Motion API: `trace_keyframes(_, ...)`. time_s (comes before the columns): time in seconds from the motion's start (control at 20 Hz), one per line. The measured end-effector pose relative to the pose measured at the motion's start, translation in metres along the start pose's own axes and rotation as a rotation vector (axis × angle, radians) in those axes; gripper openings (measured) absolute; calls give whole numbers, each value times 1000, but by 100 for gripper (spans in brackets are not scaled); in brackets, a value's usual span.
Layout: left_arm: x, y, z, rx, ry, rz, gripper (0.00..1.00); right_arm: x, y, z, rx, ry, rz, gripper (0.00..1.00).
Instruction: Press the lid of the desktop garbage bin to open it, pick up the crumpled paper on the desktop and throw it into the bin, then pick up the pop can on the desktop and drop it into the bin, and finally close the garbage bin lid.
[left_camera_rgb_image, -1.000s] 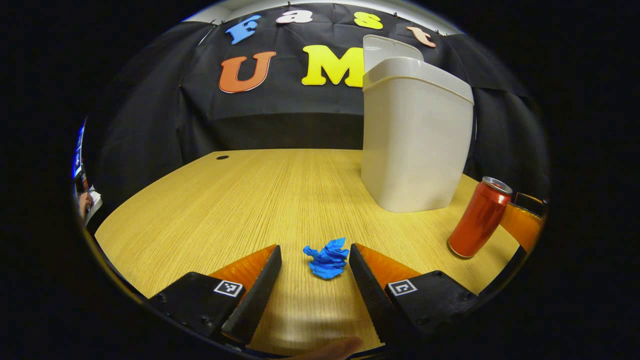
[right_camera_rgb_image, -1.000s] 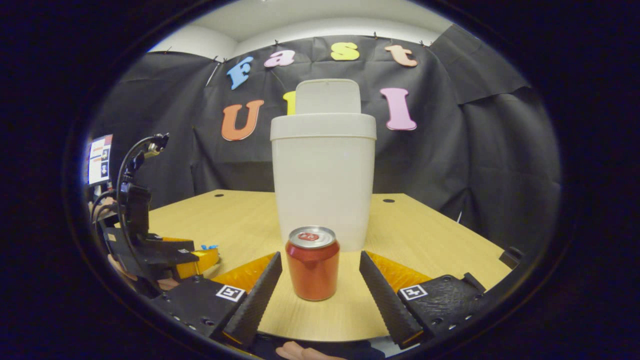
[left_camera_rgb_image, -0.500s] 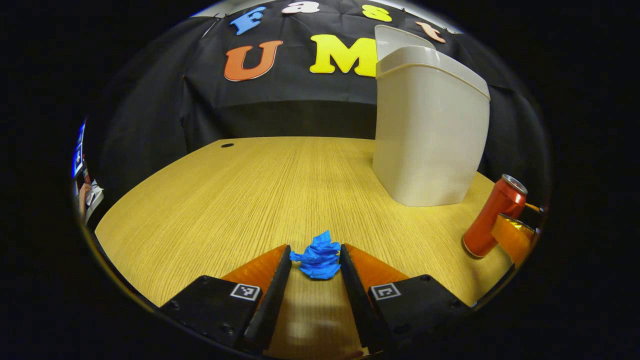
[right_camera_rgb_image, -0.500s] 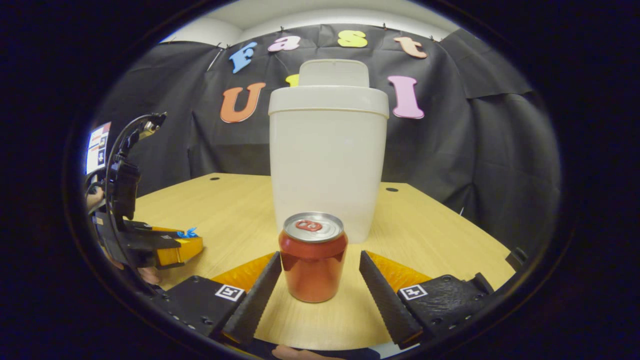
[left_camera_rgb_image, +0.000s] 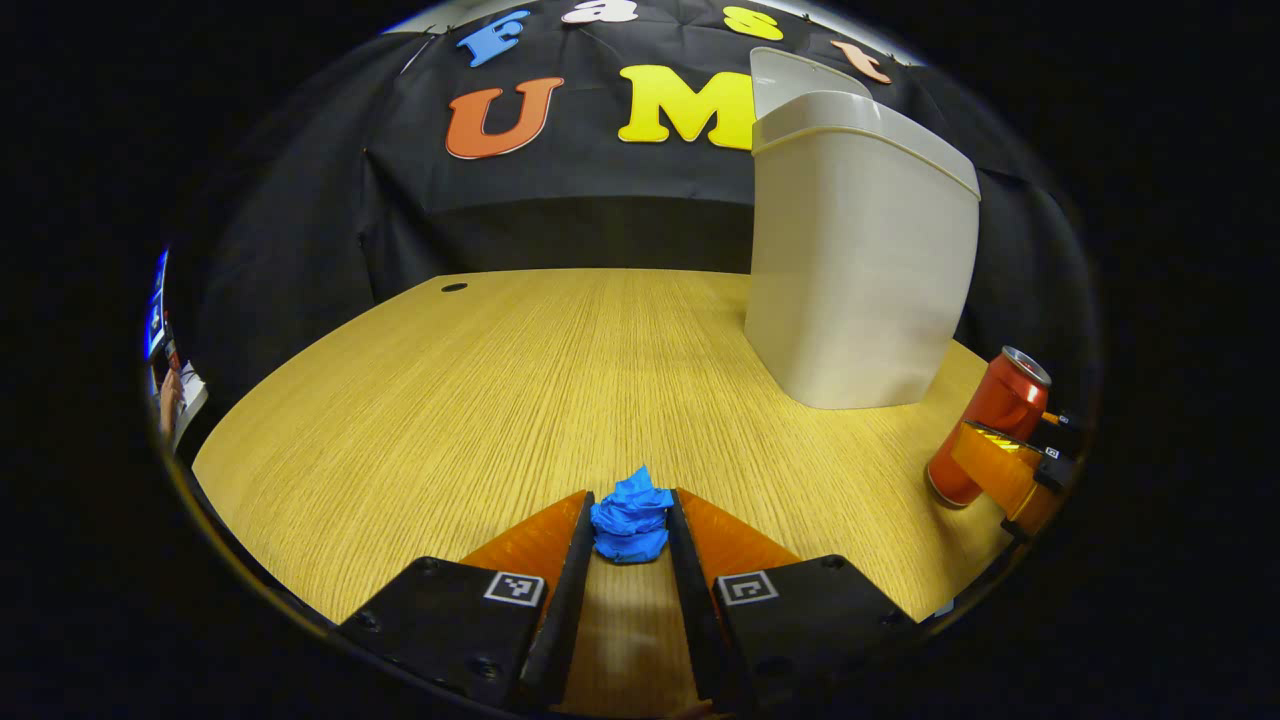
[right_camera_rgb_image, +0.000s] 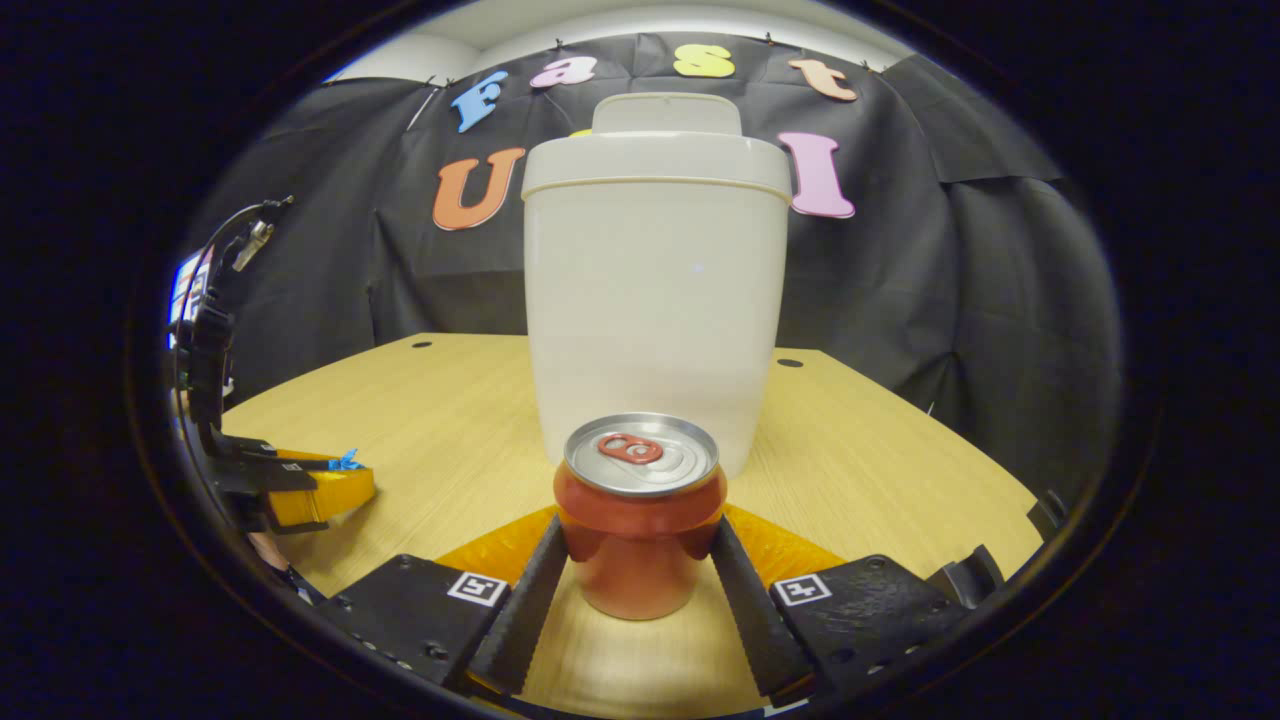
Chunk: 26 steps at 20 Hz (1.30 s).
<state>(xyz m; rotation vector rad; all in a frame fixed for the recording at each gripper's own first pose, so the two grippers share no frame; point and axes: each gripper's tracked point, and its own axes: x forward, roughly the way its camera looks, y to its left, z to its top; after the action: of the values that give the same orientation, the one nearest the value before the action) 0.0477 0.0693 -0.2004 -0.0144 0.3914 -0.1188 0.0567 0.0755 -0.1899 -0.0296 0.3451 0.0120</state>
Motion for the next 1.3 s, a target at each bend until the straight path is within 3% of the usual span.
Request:
trace_keyframes(0.25,-27,14,33,27,-92,97,48,-21,2,31,-57,-99,25,80)
trace_keyframes(0.5,-63,5,77,34,-210,112,48,-46,-3,87,-91,-222,22,79)
trace_keyframes(0.8,-87,-25,146,17,-348,74,48,-64,-10,135,-105,-324,6,79)
trace_keyframes(1.1,-87,-49,176,-34,-330,77,48,-89,-14,166,-87,-391,23,80)
trace_keyframes(1.3,-89,-56,207,-11,-358,87,48,-101,-19,178,-104,-427,14,80)
